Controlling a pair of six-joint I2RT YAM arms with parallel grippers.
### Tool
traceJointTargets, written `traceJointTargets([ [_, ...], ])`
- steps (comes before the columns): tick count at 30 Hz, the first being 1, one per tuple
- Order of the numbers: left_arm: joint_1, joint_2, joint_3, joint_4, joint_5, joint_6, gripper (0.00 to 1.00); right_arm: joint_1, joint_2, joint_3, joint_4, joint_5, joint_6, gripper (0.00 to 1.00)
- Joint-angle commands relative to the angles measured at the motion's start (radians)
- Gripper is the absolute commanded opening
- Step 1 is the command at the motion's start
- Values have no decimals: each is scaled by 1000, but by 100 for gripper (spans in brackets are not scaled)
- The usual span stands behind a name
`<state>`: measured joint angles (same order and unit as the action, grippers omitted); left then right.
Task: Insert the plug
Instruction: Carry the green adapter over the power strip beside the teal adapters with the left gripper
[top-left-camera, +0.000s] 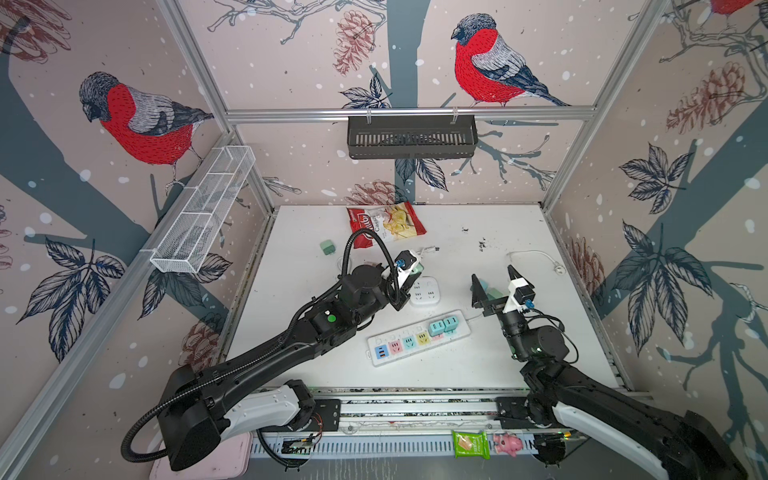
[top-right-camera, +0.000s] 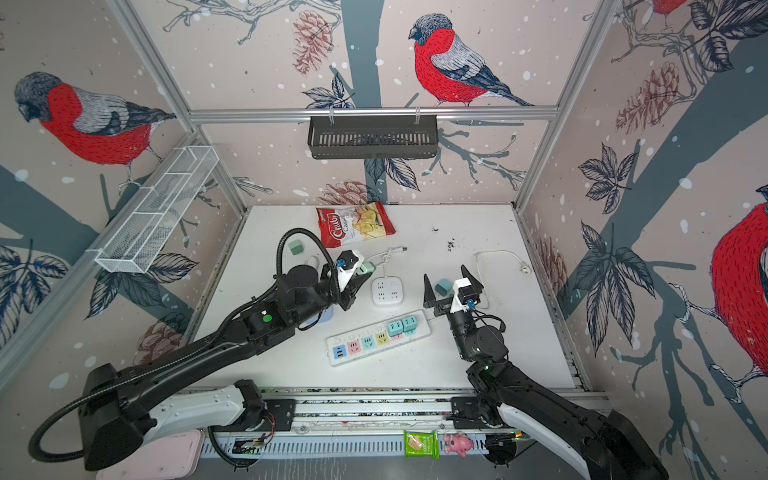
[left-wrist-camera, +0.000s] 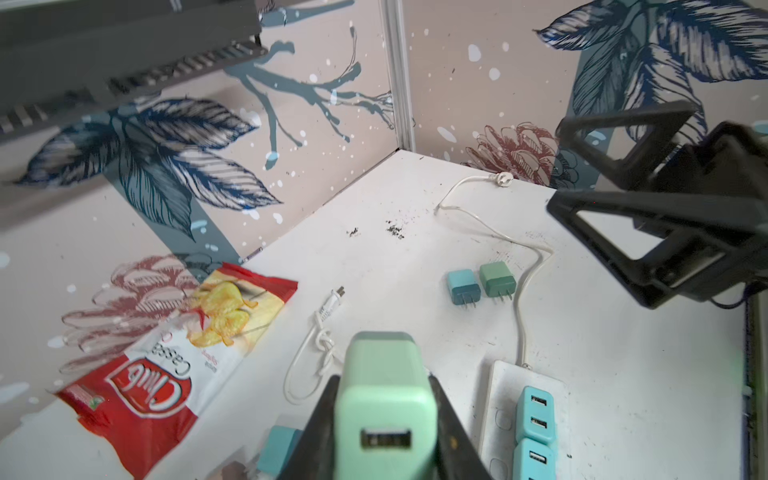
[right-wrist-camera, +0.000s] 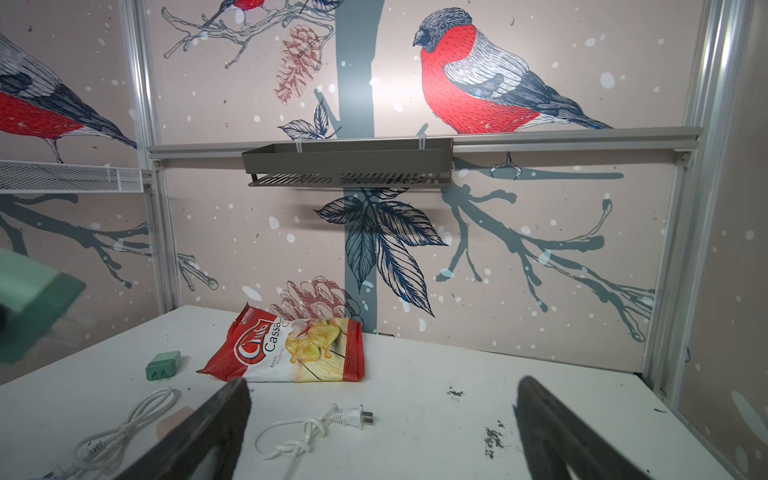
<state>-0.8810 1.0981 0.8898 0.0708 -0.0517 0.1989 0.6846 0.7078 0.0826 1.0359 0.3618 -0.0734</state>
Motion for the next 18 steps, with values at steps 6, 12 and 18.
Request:
traceJointTargets([
  [6,13,13,-32,-347,75,421,0,-41,-151,-94,50,30,92,100],
  [12,4,-31,-101,-301,102,347,0,-48,-230,-113,28,36,131,100],
  [18,-18,-23,-87,-351,121,233,0,-62,-248,-125,34,21,131,100],
])
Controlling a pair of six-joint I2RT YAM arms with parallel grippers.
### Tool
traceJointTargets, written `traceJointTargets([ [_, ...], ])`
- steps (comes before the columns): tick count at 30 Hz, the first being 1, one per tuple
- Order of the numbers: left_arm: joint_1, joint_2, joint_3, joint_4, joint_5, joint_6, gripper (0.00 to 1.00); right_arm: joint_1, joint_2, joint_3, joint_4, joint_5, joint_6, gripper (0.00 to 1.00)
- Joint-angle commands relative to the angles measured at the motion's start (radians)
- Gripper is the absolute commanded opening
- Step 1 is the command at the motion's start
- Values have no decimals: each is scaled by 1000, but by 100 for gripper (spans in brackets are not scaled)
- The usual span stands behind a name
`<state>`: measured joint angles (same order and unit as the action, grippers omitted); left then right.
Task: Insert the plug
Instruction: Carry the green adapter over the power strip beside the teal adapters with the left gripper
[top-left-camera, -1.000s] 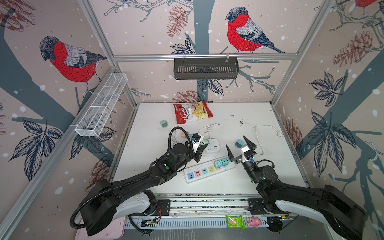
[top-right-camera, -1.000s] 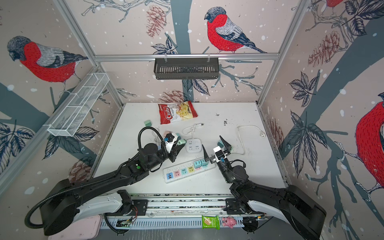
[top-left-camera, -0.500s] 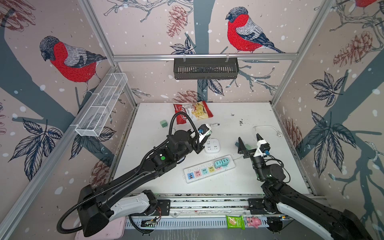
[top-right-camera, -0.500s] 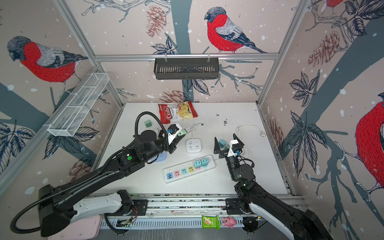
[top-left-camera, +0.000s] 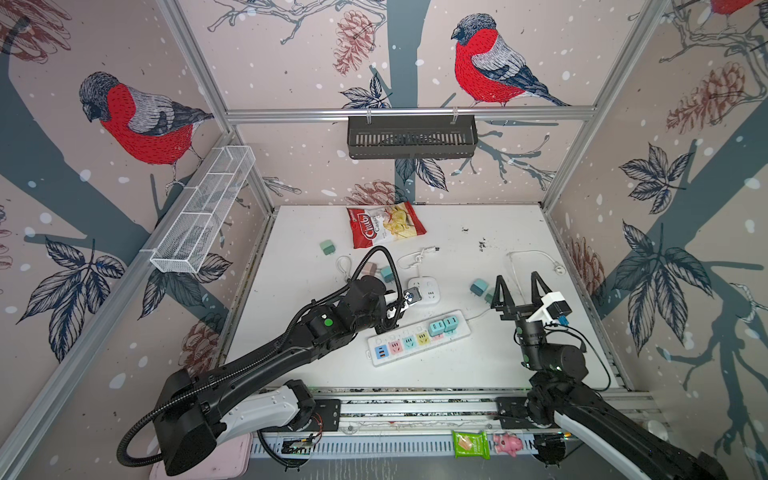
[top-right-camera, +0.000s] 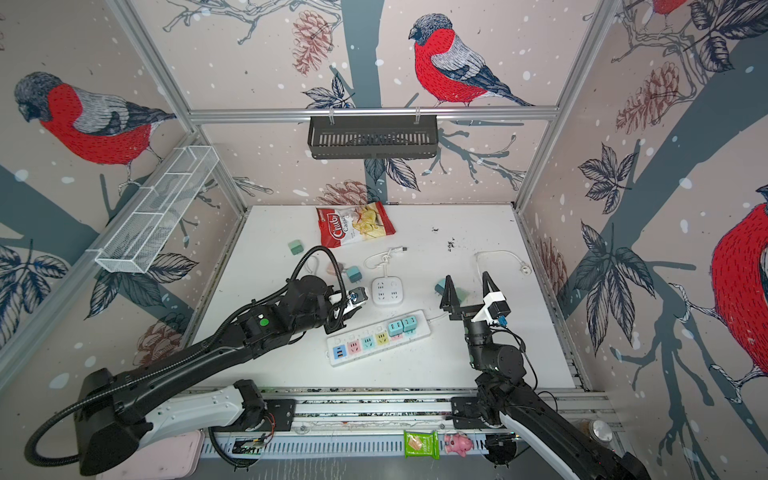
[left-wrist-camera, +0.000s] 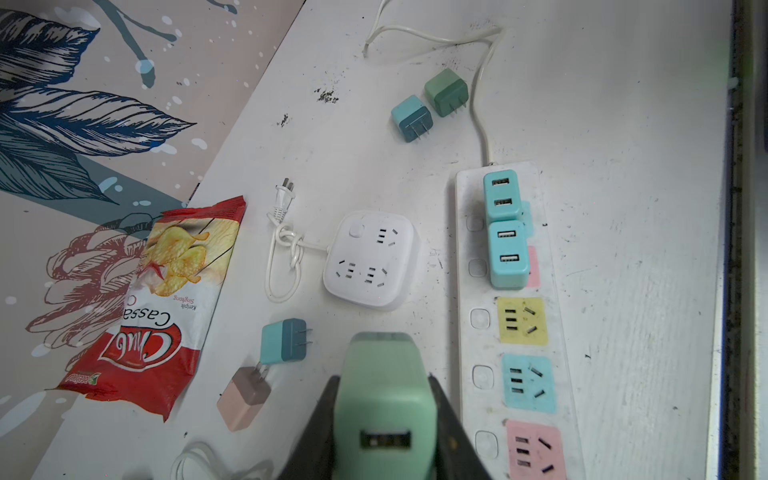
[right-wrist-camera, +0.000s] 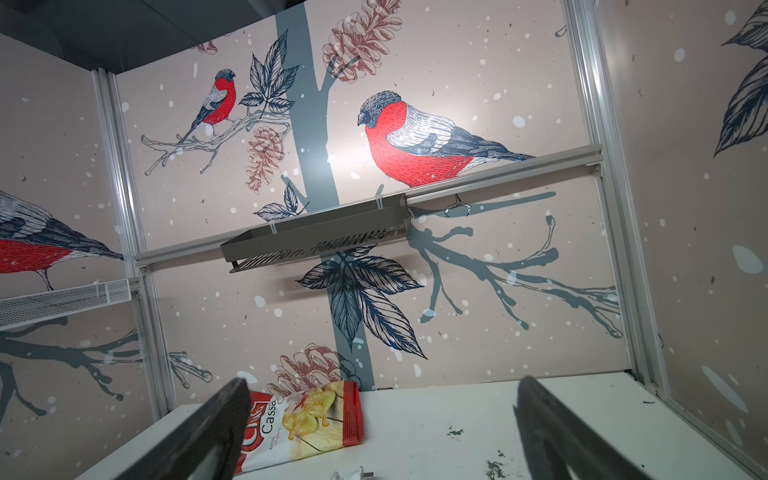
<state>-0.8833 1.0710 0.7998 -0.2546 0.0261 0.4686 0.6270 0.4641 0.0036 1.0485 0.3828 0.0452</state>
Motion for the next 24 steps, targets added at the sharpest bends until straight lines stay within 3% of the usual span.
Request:
traceJointTargets([
  [1,-21,9,6,-34,53,-24,0,-4,-9,-47,18,15,16,100],
  [5,-22,26,1,-65,20,53,0,-6,-83,-87,14,44,28,100],
  [9,-34,-3,-64,22,24,66,0,-28,-145,-103,11,16,34,100],
  [14,-37,-13,-93,106,12,38,0,-59,-48,-58,-26,98,79,100],
  [24,-44,189,5,-64,116,59,0,-120,41,-28,-53,108,193,100],
])
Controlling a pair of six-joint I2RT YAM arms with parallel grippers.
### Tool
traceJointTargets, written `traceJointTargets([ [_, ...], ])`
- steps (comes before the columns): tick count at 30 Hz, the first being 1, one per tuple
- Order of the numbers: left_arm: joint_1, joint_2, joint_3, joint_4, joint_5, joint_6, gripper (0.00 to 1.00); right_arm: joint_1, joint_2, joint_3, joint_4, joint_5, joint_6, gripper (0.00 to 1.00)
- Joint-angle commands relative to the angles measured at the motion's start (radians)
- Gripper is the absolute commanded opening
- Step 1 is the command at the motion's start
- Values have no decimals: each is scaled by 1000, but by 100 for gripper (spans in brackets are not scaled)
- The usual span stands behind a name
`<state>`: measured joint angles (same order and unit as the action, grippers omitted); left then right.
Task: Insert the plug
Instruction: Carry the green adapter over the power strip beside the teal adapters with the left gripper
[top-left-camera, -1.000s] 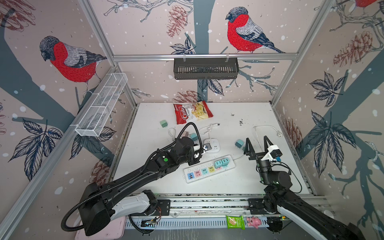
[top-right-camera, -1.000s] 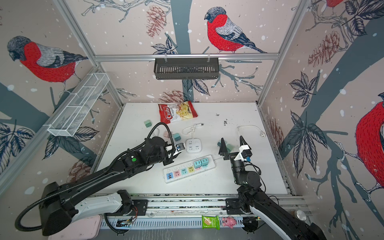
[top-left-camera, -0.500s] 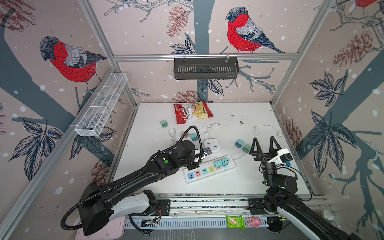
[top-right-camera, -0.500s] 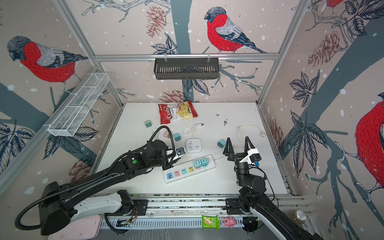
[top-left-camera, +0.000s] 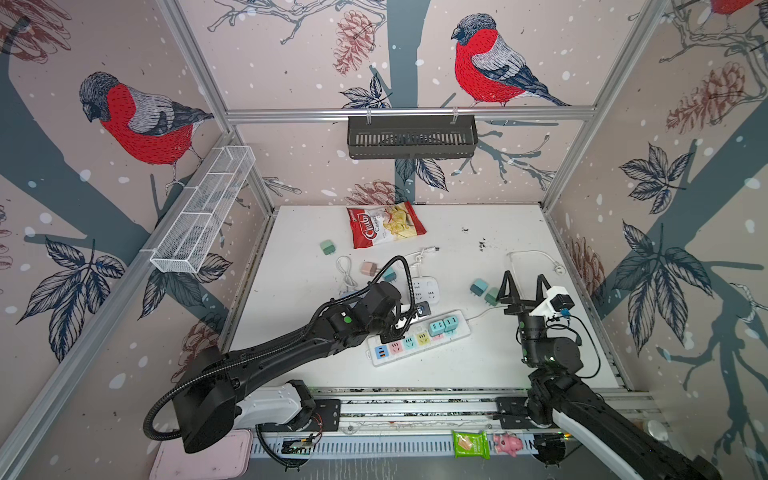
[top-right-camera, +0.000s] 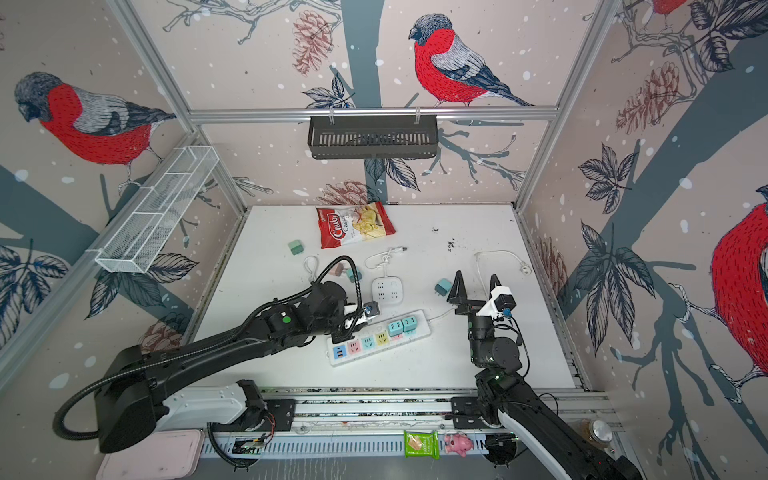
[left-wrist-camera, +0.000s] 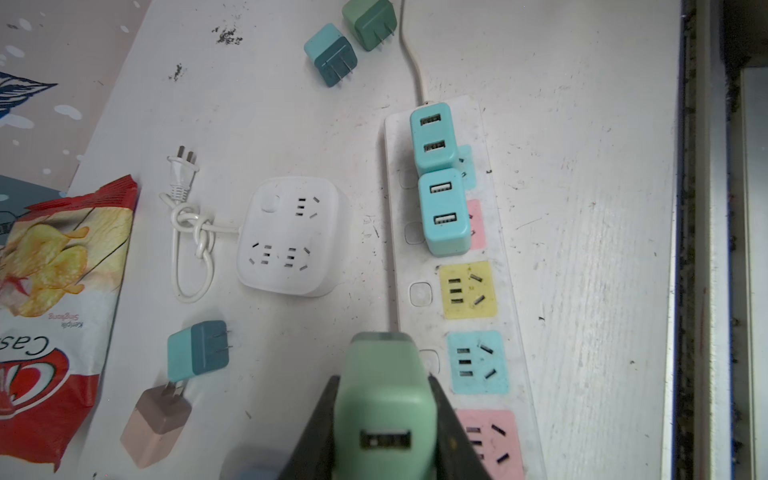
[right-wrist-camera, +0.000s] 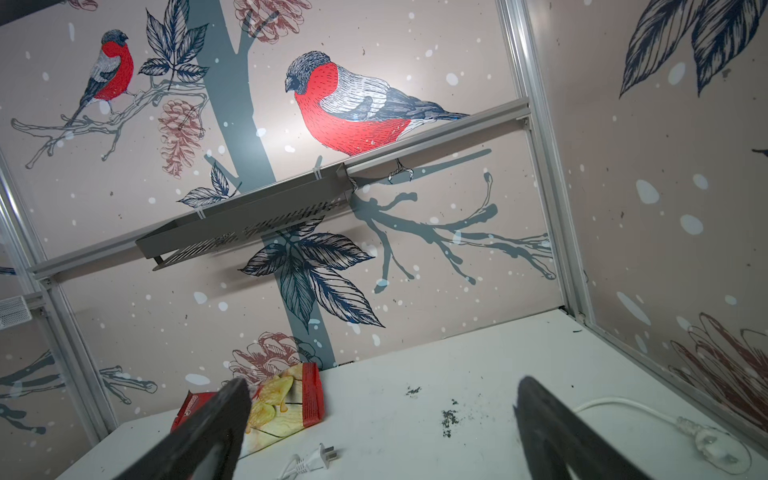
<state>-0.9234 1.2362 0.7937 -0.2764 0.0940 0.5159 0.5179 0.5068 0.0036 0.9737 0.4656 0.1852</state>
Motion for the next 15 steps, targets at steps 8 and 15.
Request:
traceJointTargets([
  [8,-10,45,-15,25,57,-11,0,-70,3,-16,-28,17,140,100],
  [15,-9,14,-39,101,91,-30,0,-112,49,-8,-28,-74,182,100],
])
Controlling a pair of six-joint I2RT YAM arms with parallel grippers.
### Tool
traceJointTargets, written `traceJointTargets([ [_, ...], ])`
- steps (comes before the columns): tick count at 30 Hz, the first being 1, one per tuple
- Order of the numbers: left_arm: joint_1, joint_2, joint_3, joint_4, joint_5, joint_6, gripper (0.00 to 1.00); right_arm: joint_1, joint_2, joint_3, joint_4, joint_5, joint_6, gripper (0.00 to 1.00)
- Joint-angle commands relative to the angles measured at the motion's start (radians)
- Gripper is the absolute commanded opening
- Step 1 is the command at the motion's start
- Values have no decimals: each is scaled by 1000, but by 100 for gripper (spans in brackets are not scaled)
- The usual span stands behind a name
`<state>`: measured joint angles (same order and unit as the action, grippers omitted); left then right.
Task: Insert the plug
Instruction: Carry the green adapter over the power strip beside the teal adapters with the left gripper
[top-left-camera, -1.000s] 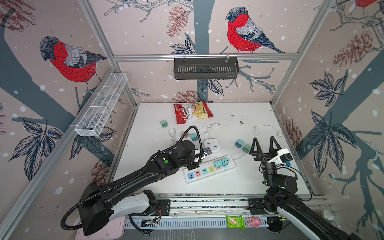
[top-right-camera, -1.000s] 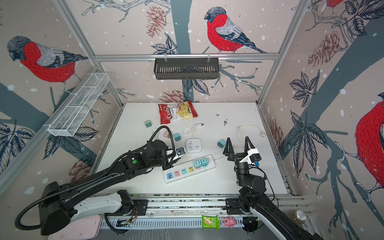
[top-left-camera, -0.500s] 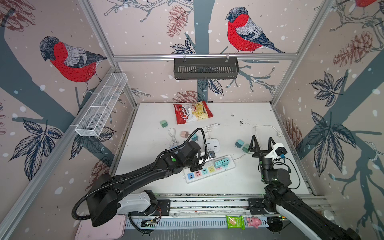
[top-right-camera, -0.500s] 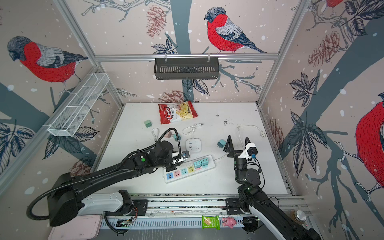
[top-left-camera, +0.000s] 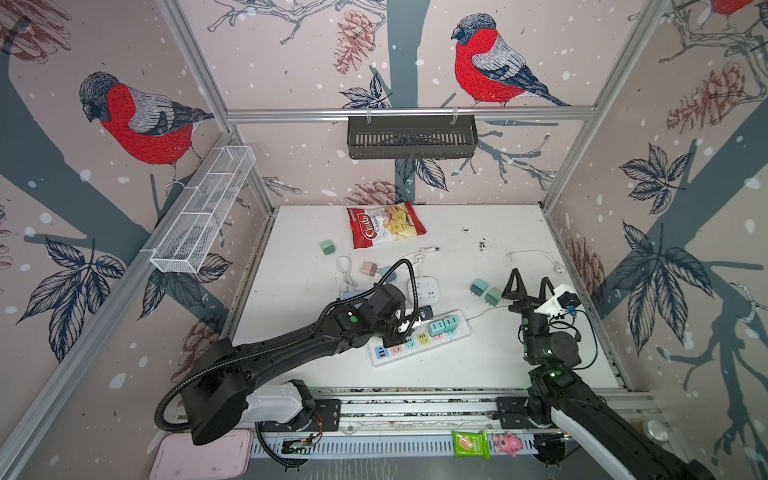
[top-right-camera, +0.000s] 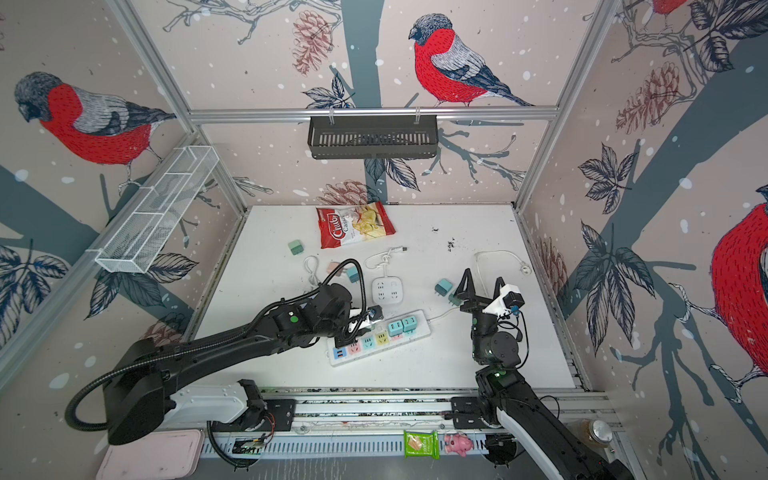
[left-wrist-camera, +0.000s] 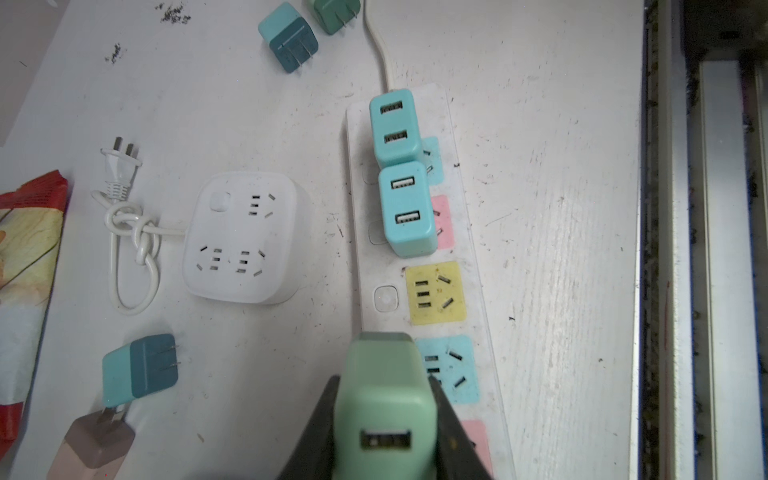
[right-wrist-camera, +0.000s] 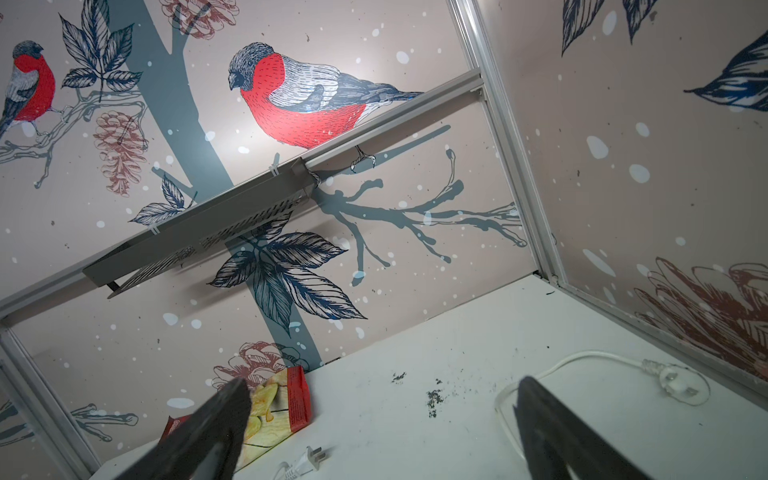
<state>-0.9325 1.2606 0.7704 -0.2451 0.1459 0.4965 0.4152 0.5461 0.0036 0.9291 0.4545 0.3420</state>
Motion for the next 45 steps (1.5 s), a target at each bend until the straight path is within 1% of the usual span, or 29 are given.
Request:
traceJointTargets([
  [1,0,-14,-19,86,42,-26,0,-13,13,-9,23,-75,25,100],
  [3,0,-25,-5,83,72,-63,0,-16,18,-4,19,-73,25,100],
  [4,0,-30,-5,82,72,-62,0,-17,17,-1,12,-65,27,100],
  [6,0,-42,-18,96,38,-37,0,-22,8,0,-4,-46,38,100],
  [8,0,-56,-30,129,-6,-75,0,-29,-1,-3,-15,-42,52,100],
  [12,-2,-66,-63,199,53,-125,0,-41,-23,-17,-24,-43,70,100],
  [15,-3,-44,-53,182,30,-127,0,-54,-20,-25,-10,-37,92,100],
  [19,-8,-4,-31,147,49,-111,0,-64,-14,-16,-18,-65,106,100],
  [21,-21,24,-19,132,36,-106,0,-66,-13,-16,-26,-59,110,100],
  [23,-30,52,4,99,25,-101,0,-69,-14,-15,-23,-56,116,100],
  [26,-31,86,61,29,38,-94,0,-71,-15,-13,-30,-63,105,100],
  [31,-32,125,84,12,89,-97,0,-76,-12,-19,-28,-48,114,100],
  [40,-31,155,102,7,71,-107,0,-81,12,-4,-41,-59,122,100],
  [45,-31,181,110,-3,83,-115,0,-84,14,-4,-40,-67,128,100],
])
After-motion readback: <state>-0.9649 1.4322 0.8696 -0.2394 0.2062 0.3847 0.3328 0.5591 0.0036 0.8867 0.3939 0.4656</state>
